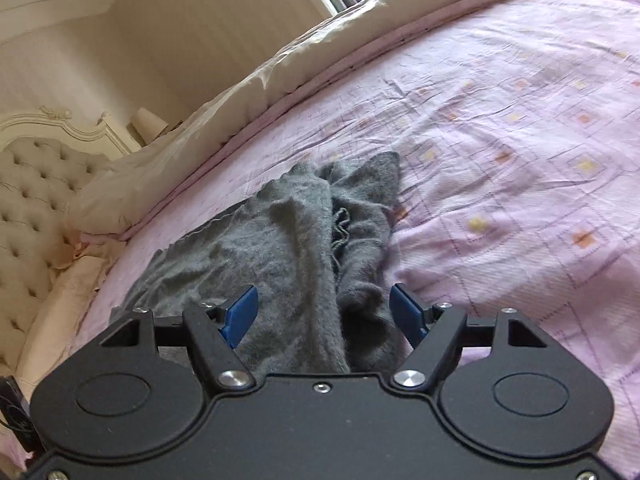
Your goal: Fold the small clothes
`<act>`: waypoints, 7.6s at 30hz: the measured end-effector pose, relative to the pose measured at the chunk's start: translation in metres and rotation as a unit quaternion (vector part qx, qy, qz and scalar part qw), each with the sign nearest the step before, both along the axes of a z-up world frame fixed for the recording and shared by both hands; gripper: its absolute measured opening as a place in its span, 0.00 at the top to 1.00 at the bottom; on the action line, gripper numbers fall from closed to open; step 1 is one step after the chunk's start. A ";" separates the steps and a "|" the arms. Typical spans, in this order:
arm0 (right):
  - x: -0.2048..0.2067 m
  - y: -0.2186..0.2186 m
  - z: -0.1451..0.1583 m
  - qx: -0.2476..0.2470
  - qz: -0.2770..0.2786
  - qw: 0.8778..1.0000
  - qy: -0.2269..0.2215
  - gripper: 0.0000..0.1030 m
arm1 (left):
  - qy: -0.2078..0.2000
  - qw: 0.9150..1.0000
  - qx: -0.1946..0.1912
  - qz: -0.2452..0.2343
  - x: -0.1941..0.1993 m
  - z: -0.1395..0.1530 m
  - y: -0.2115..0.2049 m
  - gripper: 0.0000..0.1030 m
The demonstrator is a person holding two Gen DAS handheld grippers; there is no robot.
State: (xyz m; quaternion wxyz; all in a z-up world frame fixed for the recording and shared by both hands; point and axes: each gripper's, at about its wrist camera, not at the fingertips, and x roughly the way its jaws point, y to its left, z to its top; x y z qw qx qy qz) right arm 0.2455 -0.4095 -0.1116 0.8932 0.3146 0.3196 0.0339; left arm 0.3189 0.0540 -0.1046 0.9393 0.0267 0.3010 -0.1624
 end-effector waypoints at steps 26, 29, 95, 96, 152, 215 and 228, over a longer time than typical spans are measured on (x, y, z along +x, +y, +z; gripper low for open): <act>0.014 0.022 -0.019 -0.041 0.005 0.996 -0.077 0.23 | 0.075 0.996 -0.036 0.018 0.023 0.061 -0.031 0.11; 0.013 0.021 -0.018 -0.039 0.004 0.996 -0.078 0.23 | 0.099 0.994 -0.042 0.008 0.045 0.068 -0.066 0.11; 0.103 0.327 0.082 -0.148 0.309 0.938 -0.047 0.44 | 0.157 0.982 -0.040 0.097 -0.028 0.038 0.107 0.14; 0.099 0.320 0.089 -0.139 0.304 0.941 -0.061 0.44 | 0.156 0.982 -0.039 0.097 -0.028 0.040 0.107 0.14; 0.094 0.205 0.075 -0.156 0.200 0.960 -0.119 0.36 | 0.027 0.999 -0.037 0.027 0.010 0.069 0.007 0.14; 0.042 0.176 -0.005 0.094 0.183 0.979 0.004 0.66 | 0.238 0.943 -0.232 -0.004 0.158 0.006 0.061 0.75; -0.059 0.148 0.022 0.097 0.180 0.978 0.035 0.67 | 0.255 0.945 -0.202 -0.040 0.076 0.029 0.040 0.76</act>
